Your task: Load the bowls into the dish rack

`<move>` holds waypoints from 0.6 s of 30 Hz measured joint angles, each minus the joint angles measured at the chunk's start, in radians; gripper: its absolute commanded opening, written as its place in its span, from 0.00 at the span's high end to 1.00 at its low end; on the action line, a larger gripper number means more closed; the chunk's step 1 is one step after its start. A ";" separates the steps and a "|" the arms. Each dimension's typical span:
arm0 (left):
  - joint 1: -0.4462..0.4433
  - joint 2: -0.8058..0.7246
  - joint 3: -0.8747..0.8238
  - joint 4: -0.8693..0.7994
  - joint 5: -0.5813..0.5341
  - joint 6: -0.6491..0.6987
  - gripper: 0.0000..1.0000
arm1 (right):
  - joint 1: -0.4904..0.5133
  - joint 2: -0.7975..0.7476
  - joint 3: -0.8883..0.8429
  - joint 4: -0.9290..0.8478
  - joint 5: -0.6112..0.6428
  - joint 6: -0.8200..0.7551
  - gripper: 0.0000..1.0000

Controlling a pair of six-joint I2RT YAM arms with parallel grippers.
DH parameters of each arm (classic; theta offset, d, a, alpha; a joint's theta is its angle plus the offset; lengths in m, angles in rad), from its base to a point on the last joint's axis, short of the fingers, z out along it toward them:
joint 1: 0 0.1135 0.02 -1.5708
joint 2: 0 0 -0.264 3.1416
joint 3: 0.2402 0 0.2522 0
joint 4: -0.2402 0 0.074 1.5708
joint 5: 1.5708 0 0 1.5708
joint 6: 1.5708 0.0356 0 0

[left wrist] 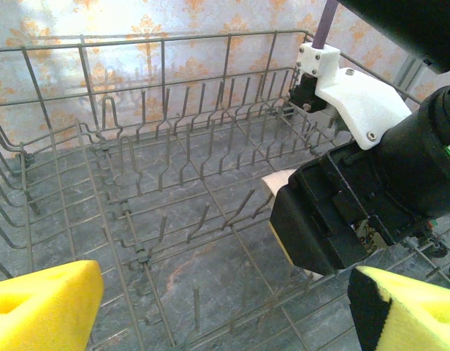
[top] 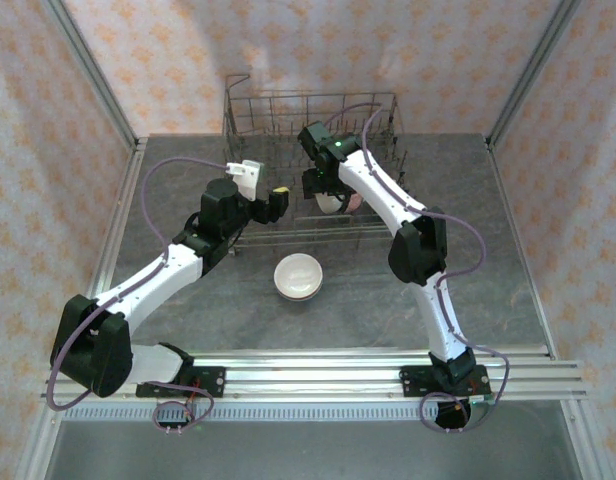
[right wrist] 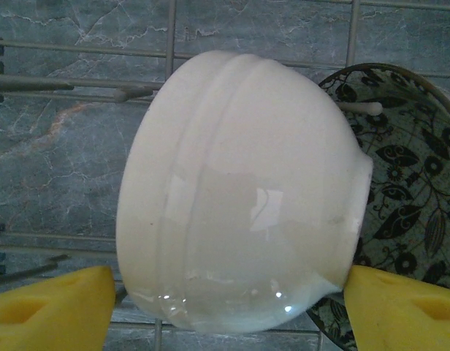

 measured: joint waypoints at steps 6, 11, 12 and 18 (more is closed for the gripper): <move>0.000 0.000 0.000 0.000 0.000 0.000 0.12 | 0.002 0.000 0.027 -0.032 0.004 -0.019 0.18; 0.000 0.000 0.000 0.000 0.000 0.000 0.12 | 0.002 0.000 0.049 -0.052 0.011 -0.029 0.18; 0.000 0.000 0.000 0.000 0.001 0.000 0.12 | 0.002 0.000 0.054 -0.055 0.013 -0.031 0.18; 0.000 0.000 0.007 -0.013 0.008 0.001 0.12 | -0.001 0.000 0.106 -0.076 0.028 -0.043 0.17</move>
